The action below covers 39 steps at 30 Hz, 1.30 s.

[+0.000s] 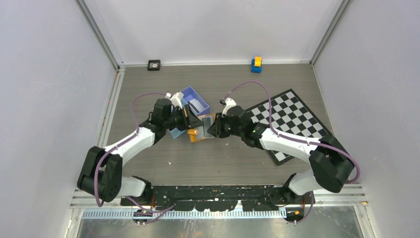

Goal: Take the credit cards out of the card holder
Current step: Remove the credit card from the card holder.

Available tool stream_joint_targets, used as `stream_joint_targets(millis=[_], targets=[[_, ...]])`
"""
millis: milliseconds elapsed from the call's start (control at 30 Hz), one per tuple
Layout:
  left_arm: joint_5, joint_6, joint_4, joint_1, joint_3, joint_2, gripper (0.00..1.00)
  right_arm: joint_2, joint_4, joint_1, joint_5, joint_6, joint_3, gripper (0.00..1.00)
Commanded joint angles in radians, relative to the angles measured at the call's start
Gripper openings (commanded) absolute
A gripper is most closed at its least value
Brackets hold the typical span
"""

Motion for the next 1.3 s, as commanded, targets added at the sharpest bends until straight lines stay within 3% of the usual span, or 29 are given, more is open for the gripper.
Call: stream_joint_targets(millis=[0, 100, 233, 400, 533, 633, 700, 800, 1000, 1067, 1167, 1267], targets=[[0.095, -0.023, 0.105, 0.003, 0.024, 0.016, 0.50, 0.008, 0.087, -0.002, -0.105, 0.018, 0.054, 0.01], [0.093, -0.022, 0.104, 0.003, 0.021, 0.014, 0.45, 0.005, 0.110, -0.015, -0.133, 0.034, 0.041, 0.00], [0.100, -0.024, 0.110, 0.005, 0.022, 0.009, 0.17, -0.015, 0.126, -0.041, -0.157, 0.055, 0.024, 0.00], [0.137, -0.045, 0.176, 0.014, -0.004, -0.031, 0.00, -0.029, 0.175, -0.094, -0.221, 0.102, -0.007, 0.02], [0.177, -0.070, 0.247, 0.017, -0.027, -0.064, 0.00, -0.017, 0.264, -0.155, -0.313, 0.174, -0.041, 0.13], [0.212, -0.100, 0.316, 0.024, -0.044, -0.078, 0.00, -0.011, 0.340, -0.196, -0.372, 0.228, -0.070, 0.30], [0.228, -0.122, 0.340, 0.030, -0.052, -0.080, 0.00, -0.008, 0.378, -0.210, -0.395, 0.253, -0.082, 0.35], [0.232, -0.133, 0.338, 0.036, -0.049, -0.075, 0.00, -0.012, 0.414, -0.222, -0.419, 0.272, -0.094, 0.32], [0.220, -0.129, 0.300, 0.051, -0.041, -0.057, 0.00, -0.036, 0.456, -0.232, -0.432, 0.289, -0.118, 0.12], [0.194, -0.113, 0.258, 0.057, -0.036, -0.062, 0.08, -0.046, 0.447, -0.234, -0.414, 0.288, -0.121, 0.05], [0.083, -0.061, 0.106, 0.067, -0.019, -0.098, 0.39, -0.054, 0.384, -0.239, -0.367, 0.272, -0.113, 0.01], [-0.061, -0.004, -0.051, 0.071, 0.005, -0.153, 0.53, -0.072, 0.301, -0.248, -0.283, 0.248, -0.109, 0.01]])
